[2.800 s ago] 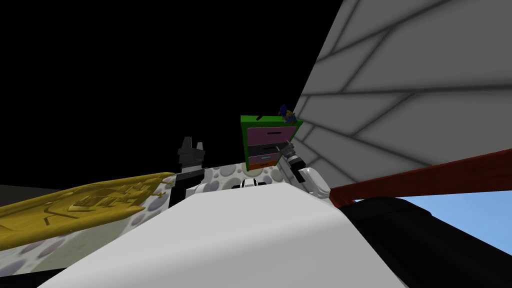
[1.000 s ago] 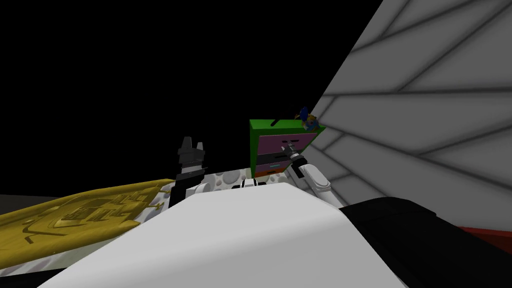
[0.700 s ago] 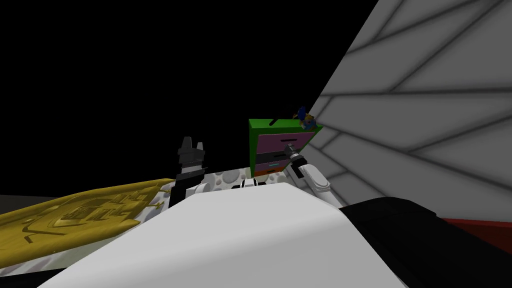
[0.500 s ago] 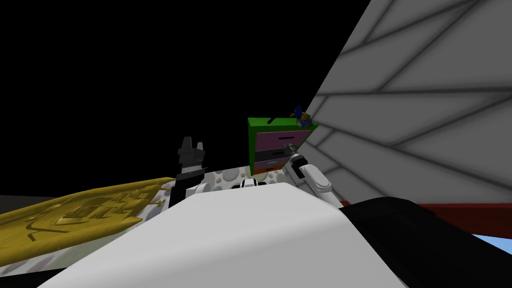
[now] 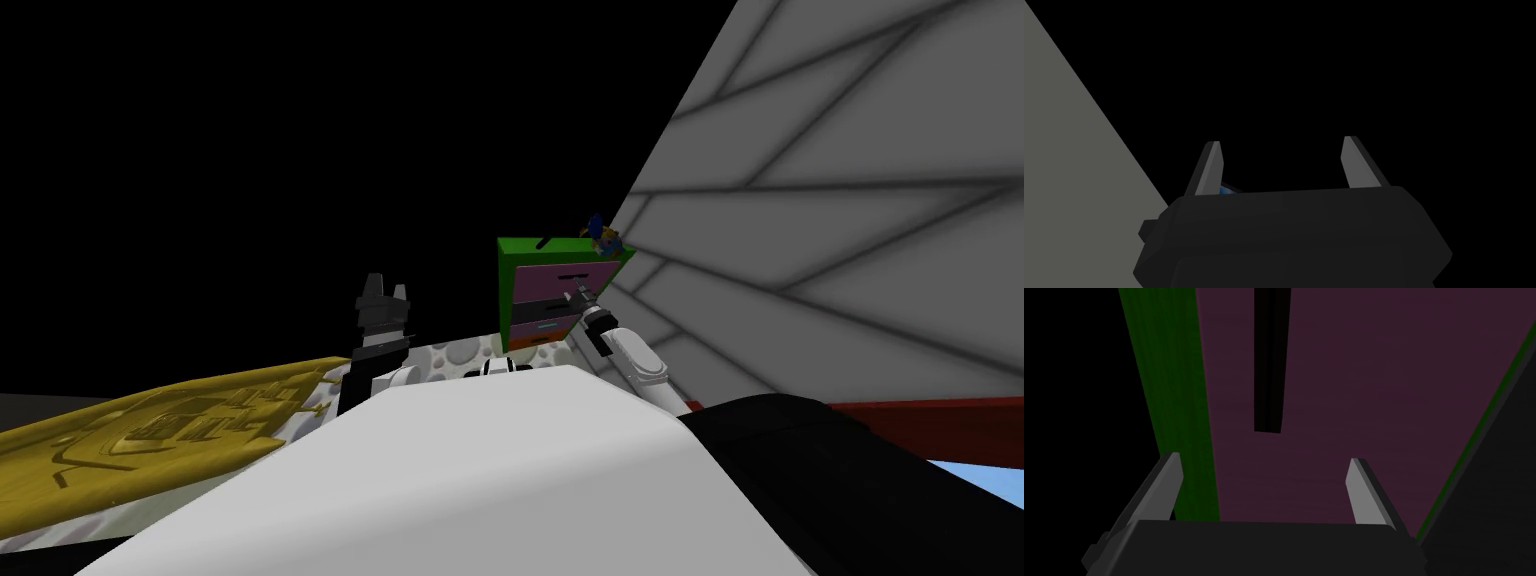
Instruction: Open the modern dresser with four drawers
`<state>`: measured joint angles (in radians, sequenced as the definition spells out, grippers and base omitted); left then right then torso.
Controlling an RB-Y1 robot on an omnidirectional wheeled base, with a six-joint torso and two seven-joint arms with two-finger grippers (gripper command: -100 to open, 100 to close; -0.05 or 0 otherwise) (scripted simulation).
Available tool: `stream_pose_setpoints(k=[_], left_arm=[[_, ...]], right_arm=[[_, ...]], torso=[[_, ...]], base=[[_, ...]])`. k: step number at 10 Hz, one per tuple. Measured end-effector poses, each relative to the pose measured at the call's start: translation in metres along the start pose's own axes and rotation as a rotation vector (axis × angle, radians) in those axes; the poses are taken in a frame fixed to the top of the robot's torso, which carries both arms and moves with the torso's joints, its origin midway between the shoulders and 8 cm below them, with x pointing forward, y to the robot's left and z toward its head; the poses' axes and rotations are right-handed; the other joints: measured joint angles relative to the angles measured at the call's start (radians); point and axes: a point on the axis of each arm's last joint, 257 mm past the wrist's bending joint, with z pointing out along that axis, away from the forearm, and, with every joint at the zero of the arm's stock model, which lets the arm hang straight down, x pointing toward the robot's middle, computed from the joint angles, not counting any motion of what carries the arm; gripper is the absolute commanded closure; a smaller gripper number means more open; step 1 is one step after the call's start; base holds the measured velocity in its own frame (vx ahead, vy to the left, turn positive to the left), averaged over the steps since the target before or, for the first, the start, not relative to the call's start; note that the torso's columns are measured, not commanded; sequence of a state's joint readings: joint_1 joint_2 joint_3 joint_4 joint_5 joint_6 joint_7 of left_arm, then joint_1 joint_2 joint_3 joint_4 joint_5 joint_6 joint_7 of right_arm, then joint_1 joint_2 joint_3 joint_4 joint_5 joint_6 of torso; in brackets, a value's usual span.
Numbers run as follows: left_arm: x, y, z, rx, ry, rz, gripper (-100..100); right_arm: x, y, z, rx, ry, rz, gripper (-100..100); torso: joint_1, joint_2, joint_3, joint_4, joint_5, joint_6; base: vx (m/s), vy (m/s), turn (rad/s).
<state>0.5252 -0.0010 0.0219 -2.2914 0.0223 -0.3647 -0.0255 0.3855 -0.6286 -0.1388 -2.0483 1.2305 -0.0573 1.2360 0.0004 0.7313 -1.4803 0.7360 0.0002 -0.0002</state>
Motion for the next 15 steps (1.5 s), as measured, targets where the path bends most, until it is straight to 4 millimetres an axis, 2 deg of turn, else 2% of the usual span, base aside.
stream_pose_setpoints(k=[2, 3, 5, 9, 12, 13, 14, 15], left_arm=[[0.000, 0.000, 0.000, 0.000, 0.000, 0.000, 0], [0.000, 0.000, 0.000, 0.000, 0.000, 0.000, 0], [0.000, 0.000, 0.000, 0.001, 0.000, 0.000, 0], [0.000, 0.000, 0.000, 0.000, 0.000, 0.000, 0], [0.000, 0.000, 0.000, 0.000, 0.000, 0.000, 0], [0.000, 0.000, 0.000, 0.000, 0.000, 0.000, 0], [0.000, 0.000, 0.000, 0.000, 0.000, 0.000, 0], [0.000, 0.000, 0.000, 0.000, 0.000, 0.000, 0]], right_arm=[[0.002, -0.001, 0.000, 0.002, 0.001, -0.003, -100], [0.010, 0.000, 0.000, -0.002, 0.018, -0.004, -100], [0.038, 0.001, 0.001, -0.013, 0.074, -0.011, -100], [0.110, -0.002, -0.002, -0.013, 0.224, -0.019, -100], [0.145, -0.008, -0.002, -0.006, 0.302, -0.027, -100], [0.163, -0.008, -0.004, 0.001, 0.340, -0.032, -100], [0.165, -0.008, -0.004, 0.001, 0.343, -0.030, 100], [0.158, -0.006, -0.005, -0.001, 0.332, -0.028, 100]], torso=[[-0.002, 0.012, 0.007, 0.003, -0.001, 0.000], [-0.002, 0.017, 0.010, 0.005, -0.001, 0.000], [-0.002, 0.015, 0.010, 0.005, 0.000, 0.000], [-0.001, 0.004, 0.002, 0.001, 0.000, 0.000], [-0.001, 0.004, 0.003, 0.001, 0.000, 0.000], [0.000, 0.006, 0.004, 0.002, 0.000, 0.000], [-0.001, 0.005, 0.004, 0.002, 0.000, 0.002], [-0.001, 0.004, 0.003, 0.001, 0.000, 0.002]], base=[[0.039, 0.008, 0.115], [-0.116, -0.015, 0.392], [-0.164, -0.022, 0.395], [-0.148, 0.010, 0.350], [-0.082, 0.011, 0.244], [-0.043, 0.005, 0.083], [0.023, -0.005, -0.234], [0.084, -0.019, -0.440]])
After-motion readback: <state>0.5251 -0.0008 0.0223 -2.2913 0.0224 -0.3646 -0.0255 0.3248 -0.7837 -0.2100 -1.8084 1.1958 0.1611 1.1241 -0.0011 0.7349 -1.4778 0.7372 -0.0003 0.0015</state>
